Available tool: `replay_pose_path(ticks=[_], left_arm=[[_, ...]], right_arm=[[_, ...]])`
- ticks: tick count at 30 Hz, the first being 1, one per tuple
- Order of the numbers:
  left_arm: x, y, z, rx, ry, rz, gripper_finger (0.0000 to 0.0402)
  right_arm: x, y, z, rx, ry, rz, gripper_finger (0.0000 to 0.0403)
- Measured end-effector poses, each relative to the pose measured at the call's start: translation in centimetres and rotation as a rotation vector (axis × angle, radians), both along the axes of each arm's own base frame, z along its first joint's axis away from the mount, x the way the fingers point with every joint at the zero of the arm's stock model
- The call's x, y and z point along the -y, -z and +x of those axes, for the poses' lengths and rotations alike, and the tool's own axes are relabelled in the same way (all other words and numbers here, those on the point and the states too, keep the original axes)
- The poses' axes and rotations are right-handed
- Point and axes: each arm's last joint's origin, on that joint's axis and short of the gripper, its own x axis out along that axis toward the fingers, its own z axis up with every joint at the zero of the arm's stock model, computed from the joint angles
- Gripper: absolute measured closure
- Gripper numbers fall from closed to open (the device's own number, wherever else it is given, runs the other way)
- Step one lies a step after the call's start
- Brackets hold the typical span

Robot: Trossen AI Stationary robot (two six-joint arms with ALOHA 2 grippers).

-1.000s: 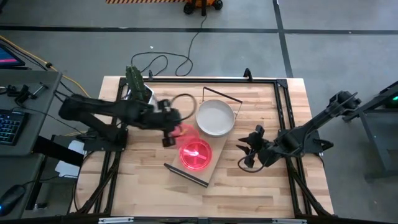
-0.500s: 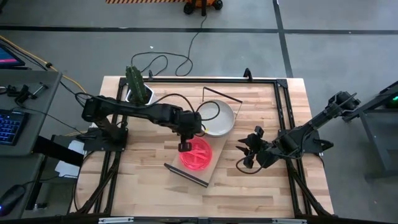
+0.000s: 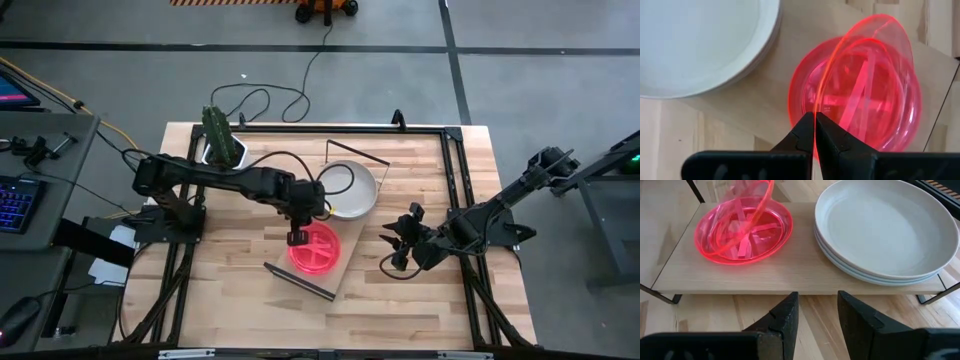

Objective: Place and stack plates onto a shelf
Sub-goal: Stack the pink plate on top of the other pink plate on the shelf, then return to Home Position

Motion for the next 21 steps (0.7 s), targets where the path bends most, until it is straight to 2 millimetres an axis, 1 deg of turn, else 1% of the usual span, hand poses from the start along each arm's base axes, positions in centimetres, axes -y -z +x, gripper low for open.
replay_pose_path(ticks=[4,7,17,21], left_arm=[[0.00,-0.05,-0.01,0.003,0.009,0.003,0.0394],[0.00,-0.05,0.00,0.003,0.016,0.006,0.0379],[0.00,-0.09,0.08,0.013,0.016,0.006,0.0287],[-0.05,-0.65,-0.02,0.018,0.015,0.007,0.0267]], right_arm=[[0.00,0.01,-0.01,-0.001,0.000,-0.001,0.0284],[0.01,0.01,-0.01,-0.001,0.000,-0.001,0.0284],[0.00,0.00,0.00,-0.001,0.000,-0.001,0.0284],[0.00,0.00,0.00,-0.001,0.000,-0.001,0.0284]])
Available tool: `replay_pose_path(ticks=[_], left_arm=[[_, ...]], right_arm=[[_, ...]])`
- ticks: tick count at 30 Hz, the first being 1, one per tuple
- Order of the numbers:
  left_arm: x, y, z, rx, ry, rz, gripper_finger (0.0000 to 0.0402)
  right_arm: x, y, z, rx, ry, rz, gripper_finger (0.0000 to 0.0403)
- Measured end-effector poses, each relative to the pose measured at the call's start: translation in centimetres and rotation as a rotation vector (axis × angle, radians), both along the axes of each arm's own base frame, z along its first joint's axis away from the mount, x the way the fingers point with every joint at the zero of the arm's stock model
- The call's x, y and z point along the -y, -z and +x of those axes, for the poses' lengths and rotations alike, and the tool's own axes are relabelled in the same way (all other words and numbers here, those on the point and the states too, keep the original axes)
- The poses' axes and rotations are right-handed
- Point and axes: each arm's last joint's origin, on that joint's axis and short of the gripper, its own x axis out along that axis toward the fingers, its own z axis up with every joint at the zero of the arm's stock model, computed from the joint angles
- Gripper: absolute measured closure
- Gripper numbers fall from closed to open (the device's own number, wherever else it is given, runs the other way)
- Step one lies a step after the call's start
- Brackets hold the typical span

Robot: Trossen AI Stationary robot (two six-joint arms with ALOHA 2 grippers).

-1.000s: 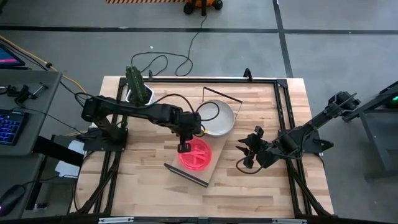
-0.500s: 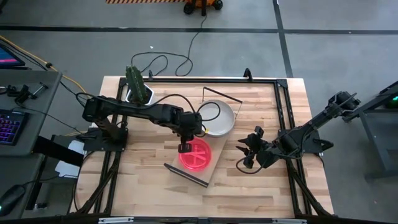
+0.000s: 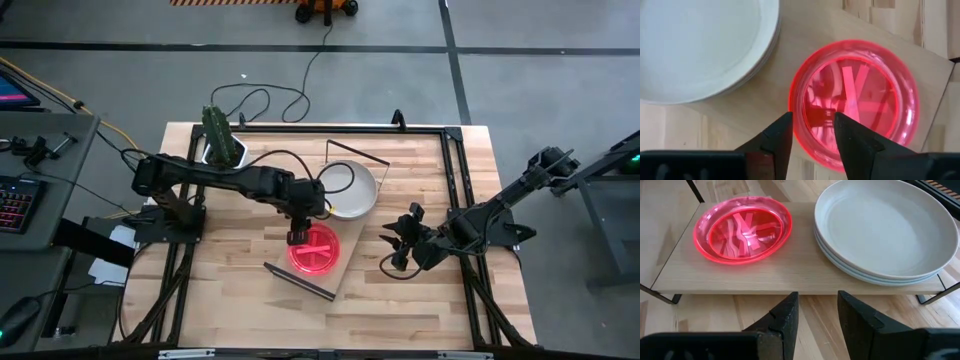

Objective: Place and stack plates onto a shelf
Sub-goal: Return to Home Position

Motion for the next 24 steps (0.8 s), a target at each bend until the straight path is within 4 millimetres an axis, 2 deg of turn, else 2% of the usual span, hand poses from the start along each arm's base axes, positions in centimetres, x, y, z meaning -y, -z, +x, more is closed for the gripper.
replay_pose_path(ticks=[4,7,10,12,18,21,24], left_arm=[[-0.2,-1.9,-0.9,0.081,-0.028,0.009,0.0267],[0.4,-3.1,-2.3,0.295,-0.031,0.052,0.0274],[1.0,-2.9,-4.8,0.499,-0.016,0.052,0.0283],[1.1,-1.8,-7.1,0.620,-0.014,0.041,0.0288],[1.4,3.8,-13.5,0.970,0.011,-0.004,0.0304],[0.9,6.1,-16.0,1.074,-0.025,0.004,0.0313],[0.4,7.4,-17.9,1.115,-0.056,0.043,0.0329]], right_arm=[[-0.1,0.0,0.0,-0.010,-0.013,0.024,0.0284],[-0.2,0.1,0.0,-0.035,-0.049,0.060,0.0284],[-0.3,0.2,-0.1,-0.051,-0.066,0.091,0.0284],[-0.3,0.2,-0.1,-0.052,-0.065,0.095,0.0284],[-0.1,0.0,0.0,-0.016,-0.029,0.043,0.0284],[-0.1,-0.2,0.1,0.016,-0.004,0.023,0.0284],[0.2,-0.7,0.0,0.040,-0.004,0.034,0.0284]])
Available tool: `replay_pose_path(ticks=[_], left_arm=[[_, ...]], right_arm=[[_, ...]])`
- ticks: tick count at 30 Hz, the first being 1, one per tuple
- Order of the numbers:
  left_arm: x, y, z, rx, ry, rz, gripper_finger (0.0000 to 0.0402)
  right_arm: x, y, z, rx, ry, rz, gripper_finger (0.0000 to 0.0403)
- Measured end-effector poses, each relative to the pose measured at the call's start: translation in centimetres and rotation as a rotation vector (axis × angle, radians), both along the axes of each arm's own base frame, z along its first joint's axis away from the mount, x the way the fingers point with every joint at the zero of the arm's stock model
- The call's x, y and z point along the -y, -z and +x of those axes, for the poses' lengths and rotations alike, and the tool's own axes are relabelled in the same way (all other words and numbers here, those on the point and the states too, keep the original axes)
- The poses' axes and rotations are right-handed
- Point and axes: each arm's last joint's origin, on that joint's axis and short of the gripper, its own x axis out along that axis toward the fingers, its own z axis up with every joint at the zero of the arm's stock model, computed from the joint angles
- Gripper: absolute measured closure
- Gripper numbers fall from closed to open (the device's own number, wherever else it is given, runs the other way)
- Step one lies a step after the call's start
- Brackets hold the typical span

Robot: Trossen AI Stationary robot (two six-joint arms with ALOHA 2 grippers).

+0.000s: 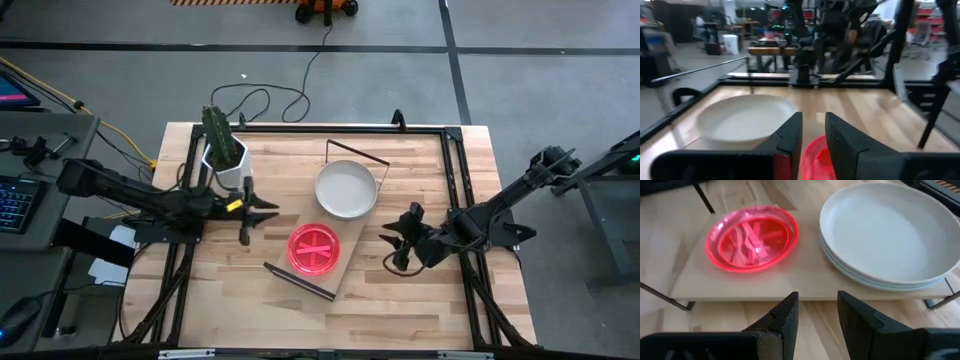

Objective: Place and stack plates onto a shelf
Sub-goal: Return to Home Position

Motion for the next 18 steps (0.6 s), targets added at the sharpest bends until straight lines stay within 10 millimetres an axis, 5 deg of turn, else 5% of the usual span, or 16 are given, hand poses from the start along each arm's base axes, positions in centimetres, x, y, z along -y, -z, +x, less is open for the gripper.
replay_pose_path(ticks=[7,18], left_arm=[[-0.5,1.5,-2.7,0.043,-0.027,0.020,0.0396],[-0.8,3.6,-4.2,-0.058,-0.067,0.042,0.0401]], right_arm=[[1.4,-2.8,-1.5,0.117,-0.004,0.047,0.0284],[3.7,-5.2,-5.6,0.170,-0.044,0.040,0.0309]])
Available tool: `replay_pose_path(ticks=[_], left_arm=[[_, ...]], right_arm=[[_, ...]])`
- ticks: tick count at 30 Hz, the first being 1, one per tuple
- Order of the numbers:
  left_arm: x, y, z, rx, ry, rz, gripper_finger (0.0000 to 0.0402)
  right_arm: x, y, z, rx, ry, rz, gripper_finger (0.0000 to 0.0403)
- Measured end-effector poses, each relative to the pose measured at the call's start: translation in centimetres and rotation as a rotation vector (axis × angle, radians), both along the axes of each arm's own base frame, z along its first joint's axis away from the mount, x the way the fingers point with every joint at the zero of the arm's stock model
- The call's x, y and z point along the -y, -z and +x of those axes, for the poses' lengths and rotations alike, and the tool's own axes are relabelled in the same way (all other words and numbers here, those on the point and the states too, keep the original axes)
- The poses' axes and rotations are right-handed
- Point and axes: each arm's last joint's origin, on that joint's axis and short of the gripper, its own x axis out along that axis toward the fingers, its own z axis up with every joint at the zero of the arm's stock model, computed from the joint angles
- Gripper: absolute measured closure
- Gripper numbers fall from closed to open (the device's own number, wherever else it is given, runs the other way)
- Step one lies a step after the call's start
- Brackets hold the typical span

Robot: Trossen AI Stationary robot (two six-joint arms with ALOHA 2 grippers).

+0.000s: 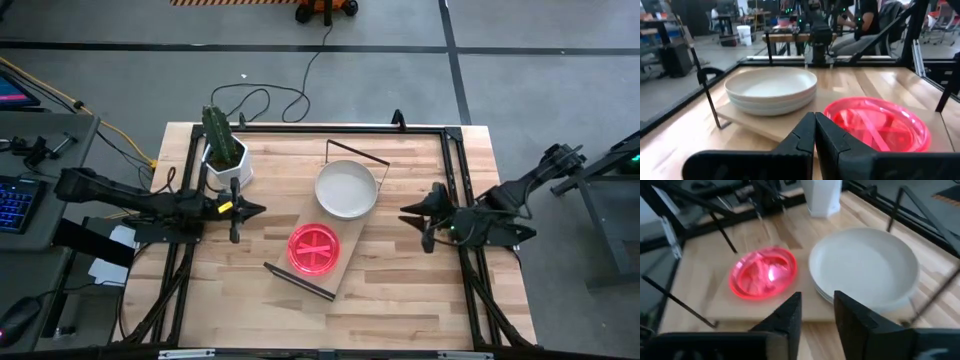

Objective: Place and stack plates onto a shelf
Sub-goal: Return to Home Position

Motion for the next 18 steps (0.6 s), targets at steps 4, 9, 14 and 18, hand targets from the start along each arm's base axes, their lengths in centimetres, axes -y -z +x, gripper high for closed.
replay_pose_path(ticks=[4,9,14,18], left_arm=[[0.1,-0.2,-0.1,0.015,0.052,-0.016,0.0401],[0.2,-0.4,-0.2,0.036,0.070,-0.033,0.0401],[0.2,-0.4,-0.2,0.036,0.073,-0.035,0.0401],[0.2,-0.4,-0.2,0.037,0.073,-0.029,0.0401]], right_arm=[[1.0,0.6,-1.5,-0.077,0.039,0.004,0.0363],[1.0,0.8,-2.1,-0.087,0.056,0.014,0.0392],[-0.3,2.6,-1.1,0.047,-0.057,0.009,0.0401],[0.2,5.1,0.1,0.166,-0.138,-0.021,0.0402]])
